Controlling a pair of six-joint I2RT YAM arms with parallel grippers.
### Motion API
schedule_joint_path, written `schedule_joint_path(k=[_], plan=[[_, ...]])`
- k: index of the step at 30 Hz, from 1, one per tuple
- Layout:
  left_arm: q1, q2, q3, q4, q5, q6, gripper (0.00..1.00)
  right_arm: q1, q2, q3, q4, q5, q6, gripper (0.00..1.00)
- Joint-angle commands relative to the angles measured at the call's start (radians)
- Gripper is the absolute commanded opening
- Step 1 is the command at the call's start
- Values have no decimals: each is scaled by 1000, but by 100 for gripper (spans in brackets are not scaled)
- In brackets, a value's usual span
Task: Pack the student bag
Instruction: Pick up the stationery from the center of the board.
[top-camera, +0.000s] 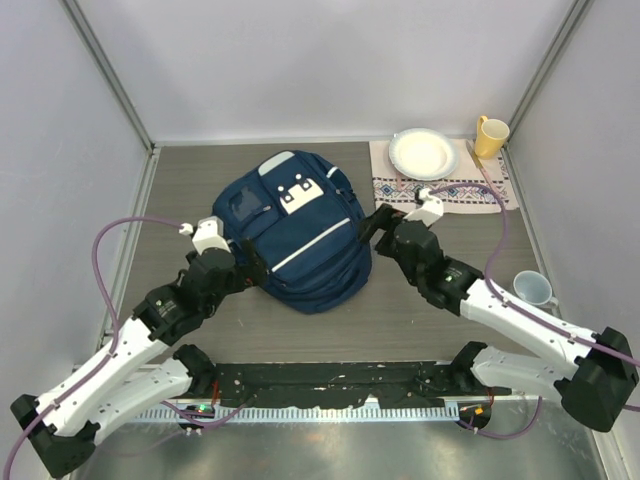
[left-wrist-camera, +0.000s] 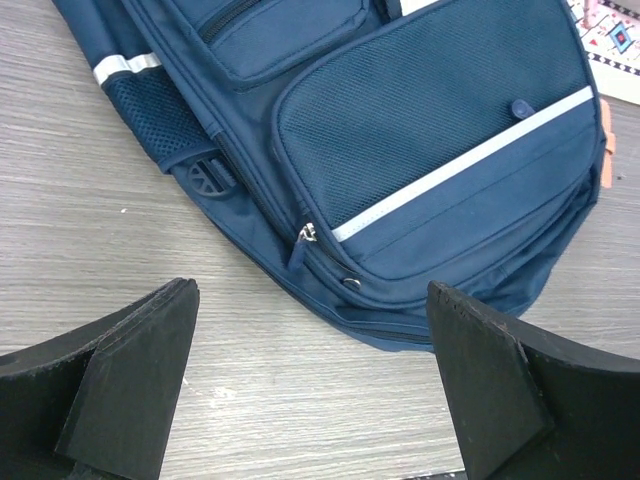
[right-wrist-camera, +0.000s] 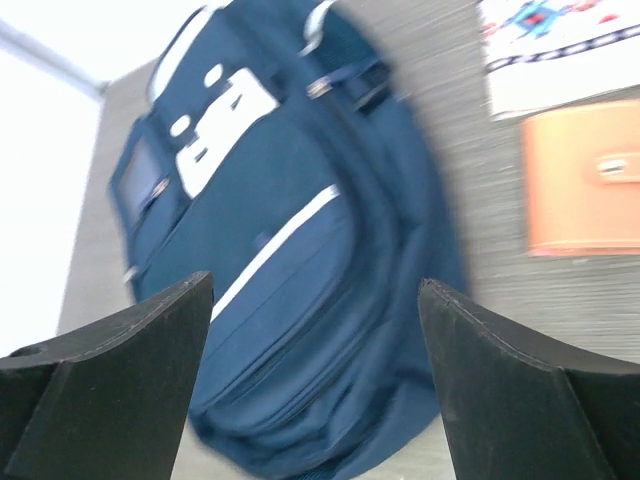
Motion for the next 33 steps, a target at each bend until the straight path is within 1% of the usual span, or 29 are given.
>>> schedule_joint_path(k=[1, 4, 5, 8, 9, 12, 13, 15, 16, 18, 19, 20, 22, 23, 26, 27, 29, 30, 32, 33], plan=[[3, -36, 40, 5, 9, -43, 100, -108, -43, -24, -41, 250, -8, 90], [3, -63, 17, 62, 26, -47, 100, -174, -32, -9, -79, 214, -1, 92], [3, -66, 8, 83, 35, -39, 99, -207, -28, -1, -120, 201, 8, 92], [3, -30, 14, 152, 67, -14, 100, -272, -18, 18, -186, 152, 15, 94], [3, 25, 25, 171, 80, 4, 100, -287, -18, 16, -196, 110, 16, 94], [3, 122, 78, 200, 133, 30, 100, -352, -11, 4, -216, 16, 7, 94], [3, 183, 100, 215, 149, 38, 100, -369, -8, 2, -223, -42, 4, 94], [3, 246, 120, 276, 201, 68, 100, -399, 3, 4, -258, -85, -13, 94], [1, 306, 149, 292, 216, 75, 99, -407, 3, 4, -272, -107, -19, 95], [-16, 363, 186, 330, 239, 93, 100, -424, 9, 2, -320, -118, -31, 95], [-23, 398, 231, 336, 241, 110, 100, -429, 6, 1, -332, -122, -34, 95], [-35, 458, 256, 343, 241, 118, 100, -435, 5, -5, -347, -133, -38, 95], [-71, 526, 331, 358, 239, 131, 100, -453, -14, -30, -349, -153, -42, 95], [-83, 593, 354, 364, 244, 131, 100, -462, -21, -41, -346, -174, -41, 95], [-121, 684, 445, 370, 262, 127, 99, -496, -57, -77, -331, -207, -42, 95], [-138, 729, 463, 375, 265, 124, 100, -507, -63, -87, -329, -222, -42, 94], [-149, 774, 500, 379, 281, 110, 100, -536, -75, -93, -318, -250, -50, 93], [-154, 812, 509, 385, 287, 104, 99, -544, -80, -97, -311, -282, -53, 90], [-154, 842, 519, 395, 316, 85, 100, -571, -75, -107, -283, -319, -61, 87], [-154, 869, 519, 416, 330, 67, 100, -580, -71, -114, -280, -339, -59, 83]])
